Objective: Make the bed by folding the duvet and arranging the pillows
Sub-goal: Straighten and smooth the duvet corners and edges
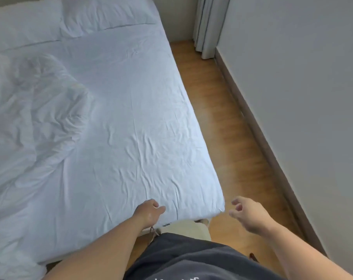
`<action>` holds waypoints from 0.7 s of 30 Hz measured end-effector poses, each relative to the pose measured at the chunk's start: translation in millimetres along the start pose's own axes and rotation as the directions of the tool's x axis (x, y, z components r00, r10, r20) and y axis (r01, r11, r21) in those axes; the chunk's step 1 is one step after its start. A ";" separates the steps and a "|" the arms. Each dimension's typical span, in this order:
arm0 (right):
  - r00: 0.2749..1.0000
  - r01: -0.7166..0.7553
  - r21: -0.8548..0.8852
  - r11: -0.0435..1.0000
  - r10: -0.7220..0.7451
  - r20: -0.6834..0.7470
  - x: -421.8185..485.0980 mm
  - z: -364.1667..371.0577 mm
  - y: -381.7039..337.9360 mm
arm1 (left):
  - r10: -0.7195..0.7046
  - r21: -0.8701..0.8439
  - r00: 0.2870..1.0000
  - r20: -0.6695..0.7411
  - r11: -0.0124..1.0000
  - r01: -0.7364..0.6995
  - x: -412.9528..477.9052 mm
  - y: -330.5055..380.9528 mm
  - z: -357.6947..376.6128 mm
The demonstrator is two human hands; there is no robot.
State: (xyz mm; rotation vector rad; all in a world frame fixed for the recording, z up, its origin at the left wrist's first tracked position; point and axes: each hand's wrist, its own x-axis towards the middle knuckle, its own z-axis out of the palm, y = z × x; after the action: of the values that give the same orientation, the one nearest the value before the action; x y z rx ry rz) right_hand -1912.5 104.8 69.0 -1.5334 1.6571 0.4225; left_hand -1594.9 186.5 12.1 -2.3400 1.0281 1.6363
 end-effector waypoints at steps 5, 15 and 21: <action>0.994 -0.099 -0.026 0.995 0.100 0.046 66.0 -102.7 72.7 | -0.004 0.014 0.997 0.075 1.000 0.003 65.3 115.1 20.7; 0.995 -0.093 -0.182 0.979 0.096 0.007 224.7 -333.7 100.1 | -0.031 -0.303 0.999 0.021 0.952 0.036 133.1 297.2 -33.2; 0.978 0.111 -0.351 0.930 -0.040 0.203 362.4 -417.1 45.7 | -0.284 -0.571 0.951 -0.122 0.804 0.167 158.3 341.3 -61.2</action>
State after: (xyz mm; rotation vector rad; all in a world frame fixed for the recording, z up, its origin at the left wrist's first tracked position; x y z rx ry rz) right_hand -2067.1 -426.8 40.3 -1.7533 1.4172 0.8451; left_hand -1713.5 -175.5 -3.3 -2.8993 0.2664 1.8082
